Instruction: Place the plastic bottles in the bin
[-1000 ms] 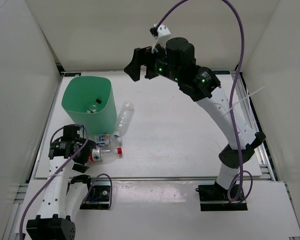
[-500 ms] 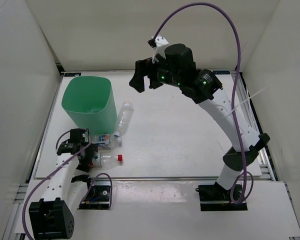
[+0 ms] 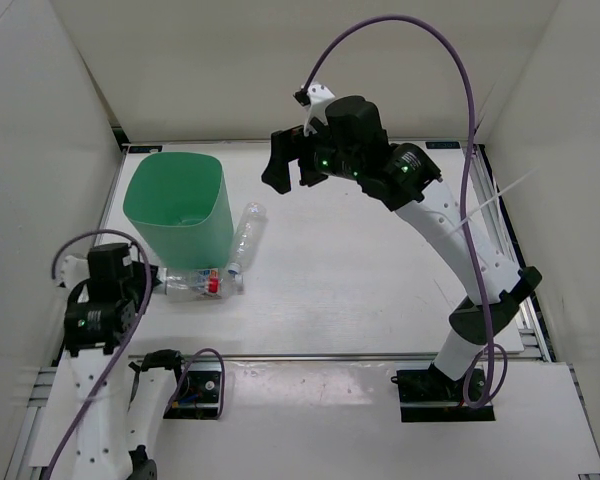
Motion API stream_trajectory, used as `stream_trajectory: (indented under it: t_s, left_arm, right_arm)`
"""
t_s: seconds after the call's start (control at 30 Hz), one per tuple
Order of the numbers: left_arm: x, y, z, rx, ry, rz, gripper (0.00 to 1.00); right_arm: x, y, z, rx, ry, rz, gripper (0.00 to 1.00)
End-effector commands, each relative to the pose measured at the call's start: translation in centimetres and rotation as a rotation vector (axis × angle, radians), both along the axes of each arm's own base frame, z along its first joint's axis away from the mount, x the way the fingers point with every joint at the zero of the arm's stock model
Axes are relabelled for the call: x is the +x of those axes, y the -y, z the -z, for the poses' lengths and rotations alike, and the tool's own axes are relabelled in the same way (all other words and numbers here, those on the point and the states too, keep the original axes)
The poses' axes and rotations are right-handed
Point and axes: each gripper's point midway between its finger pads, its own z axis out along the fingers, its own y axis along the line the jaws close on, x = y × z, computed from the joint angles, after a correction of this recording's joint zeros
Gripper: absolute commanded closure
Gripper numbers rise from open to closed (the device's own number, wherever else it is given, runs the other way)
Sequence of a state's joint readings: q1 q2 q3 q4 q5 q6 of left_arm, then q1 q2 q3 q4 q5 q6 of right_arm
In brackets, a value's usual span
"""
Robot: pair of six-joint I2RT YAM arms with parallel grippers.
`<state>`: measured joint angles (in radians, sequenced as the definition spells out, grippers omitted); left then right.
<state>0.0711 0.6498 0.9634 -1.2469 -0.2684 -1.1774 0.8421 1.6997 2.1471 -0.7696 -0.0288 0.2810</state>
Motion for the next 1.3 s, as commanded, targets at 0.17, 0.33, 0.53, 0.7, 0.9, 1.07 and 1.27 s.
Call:
stream_trajectory:
  t_s: [0.17,0.33,0.53,0.7,0.9,1.07,1.27]
  left_arm:
    - [-2.6,-4.0,-16.5,0.378,0.319,0.022,0.52]
    - [1.3,-6.9,-24.1,0.627,0.455,-0.023,0.51]
    - [8.7,-8.9,-21.4,0.665,0.280,-0.042,0.47]
    - [12.8,-7.9,-20.3,0.718,0.237,-0.007,0.46]
    - [15.3,-4.7,-20.4,0.768,0.225,0.113,0.00]
    - [13.5,-4.1,-24.1,0.831,0.277,0.114,0.00]
    - [9.8,-3.5,-26.0,0.815,0.366,0.185,0.00]
  right_arm:
    - [-0.3,1.6,0.2,-0.015,-0.006,0.028,0.00]
    - [0.0,1.5,0.6,-0.009,-0.030,0.036,0.00]
    - [1.0,1.5,1.2,0.038,-0.119,0.066,0.00]
    - [3.2,2.6,3.9,0.081,-0.292,0.119,0.00]
    - [5.0,1.3,9.3,0.152,-0.553,0.021,0.00]
    - [6.8,-1.8,15.4,0.192,-0.821,-0.020,0.00]
    - [10.3,-4.9,21.9,0.188,-0.912,0.003,0.00]
